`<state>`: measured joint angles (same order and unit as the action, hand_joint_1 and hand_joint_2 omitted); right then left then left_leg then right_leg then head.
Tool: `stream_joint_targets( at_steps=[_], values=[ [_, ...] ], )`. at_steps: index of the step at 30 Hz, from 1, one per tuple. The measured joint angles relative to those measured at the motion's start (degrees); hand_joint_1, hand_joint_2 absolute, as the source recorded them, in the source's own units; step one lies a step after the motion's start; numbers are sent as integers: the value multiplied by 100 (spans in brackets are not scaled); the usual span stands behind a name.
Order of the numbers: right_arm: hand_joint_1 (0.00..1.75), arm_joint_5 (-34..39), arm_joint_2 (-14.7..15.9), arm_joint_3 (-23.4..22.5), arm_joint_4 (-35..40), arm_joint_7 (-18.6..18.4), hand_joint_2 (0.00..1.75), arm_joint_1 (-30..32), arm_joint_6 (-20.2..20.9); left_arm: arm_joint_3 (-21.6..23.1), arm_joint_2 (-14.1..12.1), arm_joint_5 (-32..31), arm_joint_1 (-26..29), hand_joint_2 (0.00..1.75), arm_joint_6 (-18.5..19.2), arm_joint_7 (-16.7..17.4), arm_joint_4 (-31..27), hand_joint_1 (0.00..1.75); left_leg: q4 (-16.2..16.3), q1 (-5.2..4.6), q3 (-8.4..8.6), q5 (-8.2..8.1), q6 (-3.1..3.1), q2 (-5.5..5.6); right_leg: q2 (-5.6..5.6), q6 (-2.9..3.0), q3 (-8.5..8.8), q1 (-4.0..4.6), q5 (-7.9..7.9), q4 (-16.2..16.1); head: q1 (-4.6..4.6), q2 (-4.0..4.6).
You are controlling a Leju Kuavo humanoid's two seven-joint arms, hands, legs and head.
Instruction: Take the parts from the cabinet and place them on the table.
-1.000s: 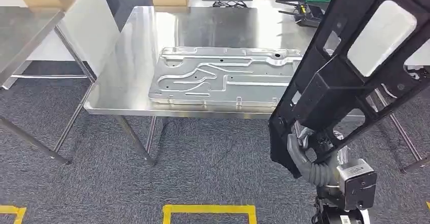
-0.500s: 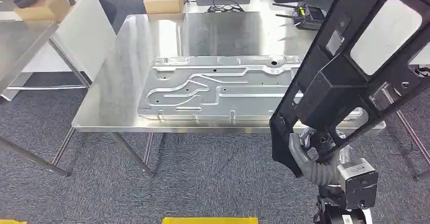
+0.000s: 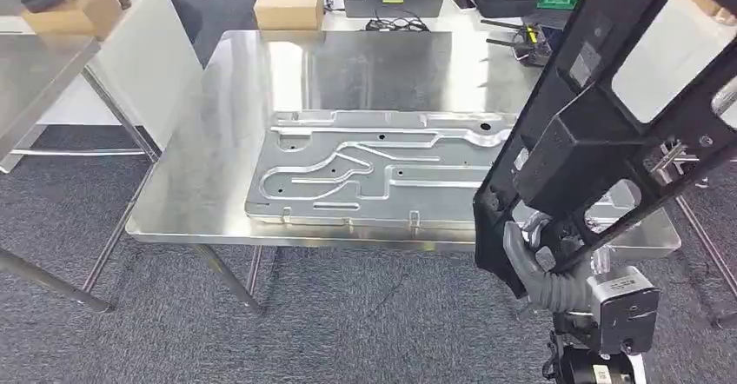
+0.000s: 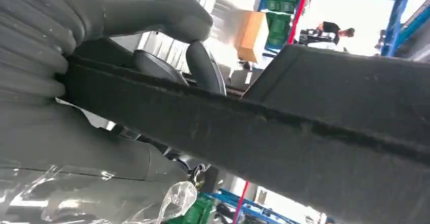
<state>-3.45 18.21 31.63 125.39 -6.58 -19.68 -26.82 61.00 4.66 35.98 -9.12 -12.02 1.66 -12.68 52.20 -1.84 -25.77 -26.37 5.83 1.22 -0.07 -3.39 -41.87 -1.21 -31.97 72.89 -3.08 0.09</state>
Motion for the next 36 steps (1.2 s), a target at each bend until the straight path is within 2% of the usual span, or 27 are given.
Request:
stream_joint_targets(
  at_steps=[2,4,5,8,9,10,11,13,14,15,16,17,19,20,21,22,23,24,26,29,30,31,32,33,34,35,36],
  values=[
    [175,-76,24,-7,0,-65,175,-23,-20,0,0,-17,15,175,11,4,0,0,1,22,150,-117,-42,9,3,-21,170,-4,464,-690,0,0],
    [175,-144,63,-44,-4,-168,175,-60,-48,9,-2,-46,28,175,26,20,2,0,3,13,232,-263,-111,5,28,-54,470,-39,1236,-1646,9,2],
    [175,-157,90,-81,-4,-240,175,-108,-76,13,-9,-74,26,175,39,22,4,0,26,-12,273,-347,-133,1,33,35,459,-23,1036,-1678,11,0],
    [175,-144,157,-201,-4,-400,175,-297,-105,50,-15,-118,5,175,70,22,4,0,24,-21,359,-370,-201,-8,1,147,487,-15,1016,-1676,2,0],
    [175,-140,192,-249,-7,-463,175,-347,-113,68,-35,-135,-2,175,72,30,7,0,84,-7,317,-394,-207,-4,-3,182,550,-62,1012,-1663,15,-2],
    [175,-138,223,-286,-4,-515,175,-415,-116,92,-20,-155,-7,175,87,44,7,0,383,-11,202,-366,-262,-21,-5,219,601,-46,963,-1678,-9,0],
    [175,-155,276,-337,-11,-595,175,-477,-120,107,-22,-188,-17,175,105,48,7,0,865,16,-67,-415,-316,-19,-1,247,641,-42,930,-1677,-20,0],
    [175,-247,376,-441,-13,-830,175,-572,-133,124,-24,-256,-99,175,177,63,7,0,1748,26,-647,-799,-401,-21,-1,253,723,-36,839,-1677,-17,0],
    [175,-258,437,-503,-20,-916,175,-605,-133,136,-24,-286,-147,175,192,74,7,0,1983,24,-830,-1044,-410,-20,1,251,787,-35,781,-1677,-24,0],
    [175,-258,492,-559,-33,-979,175,-635,-116,144,-24,-308,-173,175,201,92,7,0,1992,23,-898,-1141,-403,-20,0,251,863,-29,726,-1677,-24,0],
    [175,-258,540,-612,-48,-1030,175,-674,-92,153,-24,-317,-176,175,208,116,7,0,1791,18,-869,-1067,-377,-21,0,255,958,-9,662,-1678,-24,0],
    [175,-258,597,-664,-63,-1071,175,-717,-66,177,-22,-328,-175,175,212,118,7,0,1412,6,-776,-803,-324,-20,-1,259,1054,10,599,-1679,-26,0],
    [175,-273,688,-760,-94,-1154,175,-816,17,243,-22,-358,-171,175,216,129,7,0,452,-88,-579,148,-99,-25,2,267,1166,36,500,-1709,-24,0],
    [175,-295,717,-778,-118,-1176,175,-861,44,254,-39,-367,-168,175,214,138,9,0,291,-136,-603,274,-18,-9,-4,247,1227,56,477,-1692,-20,0],
    [175,-328,741,-796,-155,-1233,175,-936,98,267,-48,-398,-175,175,223,155,9,0,200,-132,-536,191,59,-26,7,199,1257,28,460,-1767,-13,2],
    [175,-356,780,-824,-185,-1270,175,-988,133,278,-46,-411,-171,175,227,160,9,0,110,-188,-485,209,78,-21,9,147,1297,-9,467,-1848,-18,0],
    [175,-380,804,-839,-217,-1314,175,-1017,166,282,-37,-420,-168,175,236,164,9,0,-67,-176,-394,252,154,-35,6,108,1303,-7,613,-1757,-11,0],
    [175,-411,837,-846,-238,-1338,175,-1064,203,293,-26,-433,-164,175,251,177,9,0,-185,-170,-195,293,184,-9,-1,89,1358,19,623,-1800,-22,0],
    [175,-448,887,-859,-297,-1355,175,-1171,232,323,-7,-450,-152,175,265,208,9,0,-309,-99,-27,326,173,-15,-3,45,1238,25,474,-1460,-9,0],
    [175,-603,968,-890,-391,-1434,175,-1301,328,398,4,-481,-144,175,278,225,9,0,-305,-63,85,184,136,-2,-3,8,410,-5,30,-282,0,0],
    [175,-675,975,-885,-446,-1477,175,-1321,404,404,4,-498,-142,175,282,229,9,0,-303,-43,147,124,103,6,-1,-15,224,-21,0,-150,0,0],
    [175,-736,977,-883,-496,-1510,175,-1346,461,415,4,-518,-140,175,295,232,9,0,-303,-17,224,57,64,11,-1,-73,177,-43,90,-273,0,0],
    [175,-806,979,-874,-564,-1539,175,-1390,533,426,7,-538,-132,175,310,236,9,0,-292,22,329,-34,15,14,3,-110,240,-71,321,-647,0,0],
    [175,-869,979,-850,-636,-1541,175,-1442,590,435,17,-561,-127,175,323,245,9,0,-268,62,425,-131,-35,15,9,-177,376,-107,633,-1112,0,0],
    [175,-933,977,-828,-713,-1536,175,-1483,647,446,20,-588,-121,175,337,260,9,0,-228,67,449,-252,-106,12,31,-241,504,-164,1110,-1610,2,0],
    [175,-1001,975,-793,-829,-1523,175,-1554,691,466,-2,-619,-134,175,345,275,15,0,-137,58,493,-379,-149,3,53,-219,471,-155,1189,-1714,15,2],
    [175,-1071,959,-756,-916,-1497,175,-1614,746,494,-2,-634,-144,175,356,291,15,0,-121,49,441,-430,-163,1,25,-56,470,-145,1006,-1668,20,2]
  ],
)
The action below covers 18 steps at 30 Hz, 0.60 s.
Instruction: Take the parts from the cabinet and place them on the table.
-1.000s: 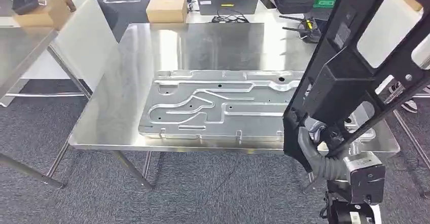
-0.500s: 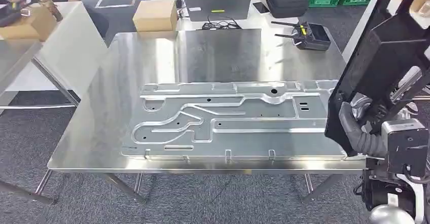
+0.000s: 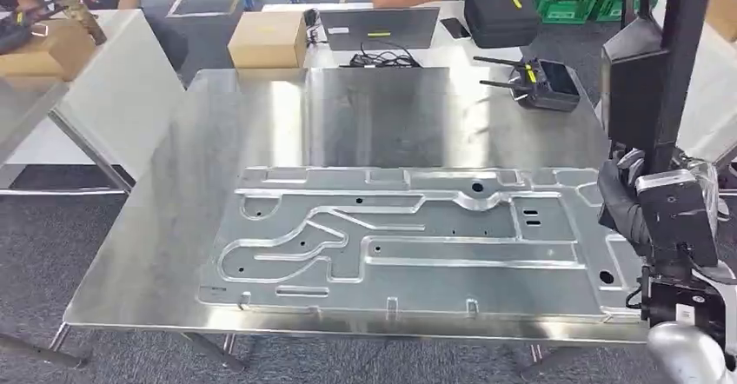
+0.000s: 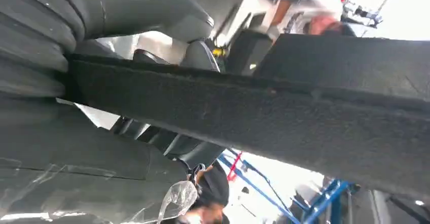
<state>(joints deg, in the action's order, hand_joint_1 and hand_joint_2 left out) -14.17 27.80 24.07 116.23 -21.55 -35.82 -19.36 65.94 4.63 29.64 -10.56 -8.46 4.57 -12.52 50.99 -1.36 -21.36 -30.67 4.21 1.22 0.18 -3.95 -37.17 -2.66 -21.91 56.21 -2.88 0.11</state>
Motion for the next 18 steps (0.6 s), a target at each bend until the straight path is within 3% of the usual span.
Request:
stream_joint_targets(
  at_steps=[1,3,5,6,7,9,10,11,12,13,14,15,16,18],
  values=[
    [175,-63,-20,50,-63,22,175,-52,83,33,0,-28,-19,175,20,7,0,0,-1,0,5,-58,-5,-8,-14,60,-21,1,77,54,-11,-2],
    [175,-155,-94,177,-230,101,175,-141,199,52,-7,-90,-34,175,26,11,0,0,138,4,-14,-43,-30,-10,-19,137,-13,-13,-12,94,-13,-2],
    [175,-181,-166,267,-369,140,175,-224,218,76,-4,-103,-75,175,42,13,0,0,917,7,-456,106,-145,-15,-1,190,52,0,-82,86,-18,-2],
    [175,-173,-192,314,-443,164,175,-241,218,79,-7,-94,-105,175,57,9,0,0,1407,14,-774,14,-199,-16,-3,188,91,5,-138,83,-15,-2],
    [175,-133,-218,354,-506,194,175,-256,201,79,-7,-90,-143,175,76,-4,0,0,1784,2,-1033,-197,-217,-16,8,192,149,17,-191,82,-15,-2],
    [175,33,-280,406,-684,245,175,-255,159,79,-7,-94,-213,175,98,-4,0,0,2154,-36,-1342,-644,-203,-15,22,209,313,47,-320,82,-15,-2],
    [175,101,-308,435,-799,282,175,-256,144,81,-7,-98,-217,175,120,2,0,0,2039,-61,-1357,-622,-165,-13,20,226,413,76,-385,80,-15,-2],
    [175,132,-345,459,-903,321,175,-266,131,85,-7,-100,-215,175,129,11,0,0,1746,-95,-1311,-473,-73,-14,20,222,513,108,-452,76,-18,-2],
    [175,164,-369,474,-986,358,175,-272,122,92,-7,-103,-210,175,138,28,0,0,1340,-136,-1238,-174,44,-14,19,226,601,145,-505,67,-17,-2],
    [175,202,-387,492,-1049,393,175,-290,118,100,-9,-109,-209,175,142,53,0,0,871,-201,-1173,268,177,-14,22,232,679,171,-548,47,-18,-2],
    [175,212,-404,505,-1155,435,175,-278,111,109,-35,-116,-200,175,144,76,6,0,434,-282,-1163,822,323,-26,18,240,697,163,-570,0,-7,0],
    [175,217,-428,533,-1243,466,175,-311,98,118,-50,-118,-203,175,155,83,7,0,402,-277,-1142,734,416,-31,-8,231,765,168,-575,-76,0,-2],
    [175,221,-441,540,-1298,470,175,-309,94,135,-61,-124,-191,175,166,92,9,0,226,-326,-1013,749,416,-37,-17,225,791,168,-577,-126,-2,-2],
    [175,210,-472,577,-1377,513,175,-305,92,164,-66,-142,-181,175,195,96,7,0,15,-342,-897,759,486,-30,-10,191,851,131,-453,-104,-6,0]
  ],
)
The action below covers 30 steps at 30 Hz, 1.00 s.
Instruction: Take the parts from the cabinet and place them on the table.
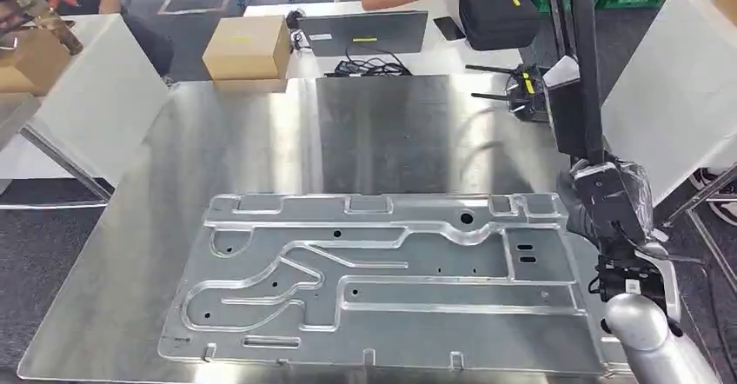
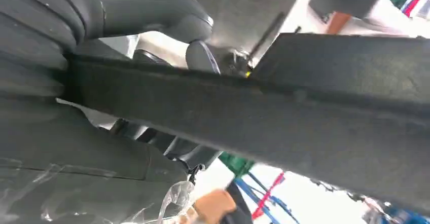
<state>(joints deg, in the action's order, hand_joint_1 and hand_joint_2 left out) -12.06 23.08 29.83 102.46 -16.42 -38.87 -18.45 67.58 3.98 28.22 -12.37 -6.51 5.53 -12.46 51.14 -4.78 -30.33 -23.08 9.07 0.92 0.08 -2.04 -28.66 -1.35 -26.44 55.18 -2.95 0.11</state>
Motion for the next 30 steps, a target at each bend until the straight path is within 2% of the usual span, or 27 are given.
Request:
stream_joint_targets(
  at_steps=[1,2,3,5,6,7,8,9,10,11,12,13,14,16,17,18,20,21,22,23,24,25,26,27,28,29,30],
  values=[
    [175,-7,-13,22,-21,7,175,-5,0,13,4,-4,25,175,6,6,0,0,-129,68,208,39,-5,0,-1,-5,-6,21,-70,43,-5,-2],
    [175,-11,-29,48,-61,18,175,-7,0,17,2,-15,40,175,17,11,0,0,-174,94,298,33,-32,1,-5,-26,-17,27,-112,201,-2,-2],
    [175,-15,-37,61,-81,42,175,-29,0,24,2,-20,44,175,24,13,0,0,-176,127,339,2,-10,-3,-18,-60,-228,25,-259,582,2,0],
    [175,-51,-39,70,-144,62,175,-20,9,30,2,-26,54,175,22,13,0,0,-176,178,417,-90,-58,9,-16,-126,-829,-1,-550,1453,0,-2],
    [175,-75,-46,90,-177,77,175,-2,24,33,-7,-35,64,175,20,13,0,0,-176,210,475,-148,-95,24,-15,-174,-1068,-22,-606,1712,2,-2],
    [175,-118,-53,109,-221,105,175,14,26,37,-20,-39,71,175,20,15,0,0,-175,243,554,-211,-142,35,-13,-213,-1196,-52,-553,1739,0,-2],
    [175,-168,-61,133,-260,131,175,28,22,39,-35,-41,85,175,22,15,0,0,-172,287,660,-303,-214,43,-10,-266,-1204,-88,-353,1497,2,-2],
    [175,-201,-66,155,-308,162,175,30,15,39,-57,-44,100,175,31,15,0,0,-155,340,784,-408,-295,47,-4,-335,-1093,-126,-35,1046,2,-2],
    [175,-238,-74,179,-376,192,175,33,0,39,-83,-44,113,175,39,20,0,0,-114,379,879,-523,-368,47,14,-415,-967,-180,330,570,2,0],
    [175,-241,-81,190,-465,206,175,70,-11,39,-149,-50,132,175,39,37,0,0,-49,370,861,-653,-447,43,63,-501,-931,-265,747,174,15,0],
    [175,-238,-81,195,-563,210,175,68,-20,39,-197,-50,128,175,41,46,0,0,86,386,903,-783,-484,34,-5,-398,-953,-227,448,180,11,0],
    [175,-232,-107,199,-619,208,175,34,-24,39,-230,-52,105,175,61,57,0,0,99,372,822,-842,-496,16,-13,-227,-984,-211,468,271,9,-2],
    [175,-247,-138,197,-673,232,175,42,-24,44,-245,-61,108,175,96,74,0,0,107,368,835,-881,-500,15,-15,-157,-1000,-203,422,305,-2,-2],
    [175,-322,-210,210,-809,363,175,-15,-15,41,-319,-35,123,175,118,35,-2,0,201,395,850,-878,-533,8,-27,-92,-949,-223,351,322,-4,-2],
    [175,-357,-271,214,-857,422,175,-49,4,33,-326,-6,172,175,100,-59,-7,0,498,397,709,-851,-583,-7,-26,-45,-893,-207,308,313,-20,-2],
    [175,-389,-297,214,-944,501,175,-68,31,19,-350,13,196,175,87,-167,-11,0,909,402,466,-904,-634,-9,-18,-36,-856,-196,279,307,-24,-2],
    [175,-461,-348,221,-1170,628,175,-76,89,2,-380,9,205,175,72,-361,-61,0,1785,385,-116,-1288,-712,-33,33,-25,-796,-168,184,307,-29,-2],
    [175,-511,-394,247,-1285,708,175,-73,94,2,-404,-18,208,175,70,-453,-94,0,2037,360,-291,-1463,-711,-38,79,-24,-753,-151,138,307,-29,-2],
    [175,-551,-450,271,-1374,787,175,-73,92,0,-426,-44,211,175,68,-516,-120,0,2062,334,-337,-1438,-695,-40,110,-19,-699,-131,97,304,-31,-2],
    [175,-566,-511,306,-1482,866,175,-73,74,-2,-463,-65,214,175,61,-540,-151,0,1887,301,-291,-1279,-638,-41,146,-18,-639,-115,60,302,-29,-2],
    [175,-575,-555,321,-1557,921,175,-72,50,-2,-494,-83,213,175,55,-542,-175,0,1495,261,-158,-989,-558,-42,185,-14,-574,-90,27,295,-31,-2],
    [175,-577,-618,341,-1622,962,175,-72,37,-2,-518,-118,219,175,33,-520,-192,0,934,209,32,-616,-439,-41,225,-3,-523,-60,8,289,-31,-2],
    [175,-579,-666,358,-1676,990,175,-70,35,0,-546,-155,218,175,11,-485,-199,0,473,156,149,-349,-282,-47,264,6,-499,-48,2,271,-26,-2],
    [175,-588,-697,365,-1747,1028,175,-72,28,0,-568,-170,206,175,2,-454,-212,0,344,171,210,-411,-187,-95,286,3,-485,-30,12,216,-18,0],
    [175,-599,-726,376,-1799,1050,175,-86,26,2,-590,-155,197,175,-18,-428,-227,0,119,121,303,-461,-212,-92,281,-27,-474,-66,59,120,-20,-2],
    [175,-630,-798,380,-1851,1076,175,-89,6,0,-623,-107,202,175,-53,-426,-238,0,42,111,331,-421,-187,-98,289,-63,-439,-91,135,10,-18,-2],
    [175,-671,-846,391,-1897,1093,175,-73,0,-2,-713,-43,218,175,-118,-433,-240,0,-188,98,432,-345,-131,-112,294,-71,-399,-82,305,64,-22,-2]
  ],
)
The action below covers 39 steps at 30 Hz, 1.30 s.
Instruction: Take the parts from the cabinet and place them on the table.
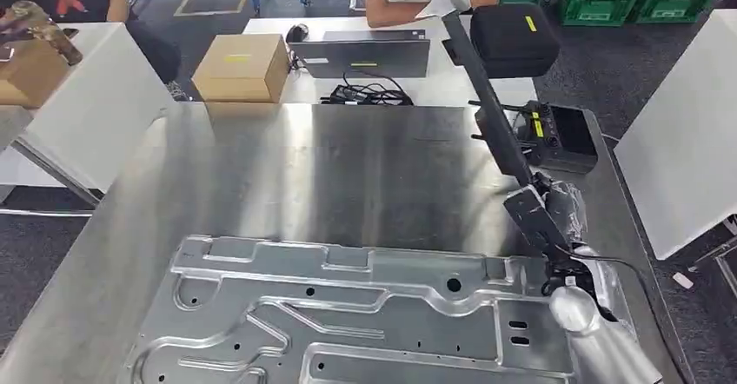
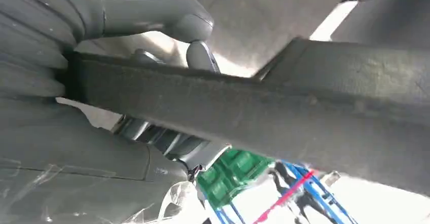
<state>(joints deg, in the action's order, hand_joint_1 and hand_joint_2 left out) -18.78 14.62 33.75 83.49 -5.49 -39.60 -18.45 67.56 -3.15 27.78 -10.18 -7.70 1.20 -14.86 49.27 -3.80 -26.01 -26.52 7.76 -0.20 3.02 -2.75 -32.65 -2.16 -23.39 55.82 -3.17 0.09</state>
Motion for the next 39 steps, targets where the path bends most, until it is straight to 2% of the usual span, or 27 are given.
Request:
stream_joint_targets(
  at_steps=[1,3,6,7,9,11,12,13,14,15,16,17,19,21,22,23,24,26,27,28,29,31,32,34,36,37,39],
  values=[
    [175,-26,-46,13,-26,4,175,2,-2,-2,-46,44,21,175,-35,4,7,0,-125,5,123,43,43,-10,-5,-23,53,-12,41,-40,2,0],
    [175,-61,-68,48,-125,4,175,10,0,-7,-131,103,41,175,-50,-50,9,0,-223,97,308,130,-5,-47,-201,-11,-91,12,-133,225,0,0],
    [175,-116,-76,63,-175,7,175,73,0,-28,-164,236,96,175,-19,-225,7,0,-210,126,394,86,-19,-69,-290,-98,-847,3,-615,1500,2,0],
    [175,-140,-76,63,-190,4,175,96,4,-61,-164,286,131,175,-6,-313,7,0,-206,149,442,43,-56,-64,-291,-122,-1024,1,-595,1685,2,0],
    [175,-184,-76,74,-212,-9,175,144,35,-142,-161,358,196,175,70,-490,7,0,-178,232,553,-74,-157,-55,-291,-194,-981,-30,-119,1195,4,0],
    [175,-229,-96,98,-220,-11,175,159,46,-162,-162,358,227,175,122,-581,7,0,-11,290,535,-242,-299,-68,-221,-328,-704,-108,520,126,9,0],
    [175,-234,-94,107,-232,-20,175,177,57,-184,-177,349,241,175,149,-610,7,0,103,292,482,-330,-363,-86,-151,-323,-764,-93,488,77,13,0],
    [175,-247,-107,114,-234,-20,175,133,72,-212,-186,339,238,175,166,-634,7,0,203,249,335,-488,-402,-112,-103,-204,-792,-70,98,119,7,0],
    [175,-264,-114,114,-223,-20,175,122,85,-251,-186,319,242,175,188,-662,7,0,175,211,347,-574,-488,-142,-176,-157,-811,-36,96,158,-7,2],
    [175,-280,-135,118,-223,-20,175,138,92,-271,-181,308,271,175,197,-682,7,0,286,244,411,-495,-524,-140,-275,-113,-809,-122,88,109,-15,0],
    [175,-284,-157,127,-223,-26,175,128,111,-282,-181,315,282,175,206,-697,7,0,288,243,414,-510,-540,-134,-293,-110,-806,-128,80,107,-13,0],
    [175,-288,-159,131,-223,-48,175,104,127,-293,-186,328,280,175,214,-719,7,0,325,252,402,-546,-572,-103,-271,-73,-799,-120,185,105,-31,0],
    [175,-299,-175,131,-223,-96,175,99,151,-319,-181,382,250,175,252,-835,7,0,962,302,152,-997,-666,-76,-246,50,-797,-92,368,96,-35,0],
    [175,-350,-177,133,-223,-186,175,107,182,-424,-157,516,213,175,376,-1186,7,0,1973,355,-322,-1542,-722,-69,-222,32,-830,-67,407,98,-33,0],
    [175,-356,-168,133,-223,-217,175,115,181,-452,-140,544,188,175,422,-1363,7,0,2202,365,-431,-1626,-720,-60,-221,29,-853,-65,444,99,-31,0],
    [175,-369,-168,133,-223,-229,175,117,184,-483,-137,553,170,175,442,-1505,7,0,2148,369,-410,-1579,-708,-48,-221,20,-876,-65,477,100,-31,2],
    [175,-376,-164,133,-223,-247,175,129,181,-524,-133,553,150,175,468,-1652,7,0,1830,372,-256,-1420,-688,-48,-223,15,-901,-66,524,102,-31,2],
    [175,-402,-135,133,-186,-275,175,156,181,-612,-133,692,86,175,714,-1897,7,0,737,377,289,-939,-619,-50,-223,-17,-952,-72,636,107,-31,2],
    [175,-402,-125,133,-149,-286,175,144,197,-669,-131,726,57,175,774,-1884,4,0,522,375,376,-758,-627,-58,-221,-49,-940,-74,689,96,-33,0],
    [175,-389,-111,133,-146,-317,175,174,225,-708,-100,725,60,175,776,-1831,4,0,651,273,254,-1102,-584,-60,-232,-90,-908,-32,725,78,-28,2],
    [175,-400,-105,138,-146,-315,175,150,243,-724,-76,725,44,175,794,-1785,4,0,617,303,229,-1059,-516,-31,-227,-129,-923,-72,756,76,-35,0],
    [175,-393,-105,148,-144,-317,175,125,260,-743,-50,697,43,175,805,-1659,4,0,609,278,202,-736,-468,-37,-251,-213,-899,-66,823,11,-37,0],
    [175,-393,-98,153,-146,-317,175,126,265,-774,-46,690,41,175,800,-1633,4,0,580,301,202,-502,-402,-40,-259,-245,-937,-68,835,32,-39,2],
    [175,-389,-63,155,-146,-319,175,110,267,-837,-22,686,31,175,794,-1613,4,0,584,292,192,-461,-350,-59,-259,-189,-1128,-44,389,568,-31,2],
    [175,-385,-55,160,-146,-319,175,119,267,-859,-19,660,21,175,776,-1563,4,0,591,250,174,-452,-301,-71,-260,-164,-1508,-1,-84,1540,-31,2],
    [175,-378,-50,164,-146,-319,175,119,269,-863,-2,649,26,175,776,-1490,7,0,602,220,176,-441,-269,-75,-262,-147,-1638,37,-194,1890,-31,2],
    [175,-358,-39,168,-146,-319,175,118,284,-866,15,653,40,175,774,-1368,4,0,602,186,185,-453,-251,-72,-265,-111,-1611,83,-159,1916,-31,2]
  ],
)
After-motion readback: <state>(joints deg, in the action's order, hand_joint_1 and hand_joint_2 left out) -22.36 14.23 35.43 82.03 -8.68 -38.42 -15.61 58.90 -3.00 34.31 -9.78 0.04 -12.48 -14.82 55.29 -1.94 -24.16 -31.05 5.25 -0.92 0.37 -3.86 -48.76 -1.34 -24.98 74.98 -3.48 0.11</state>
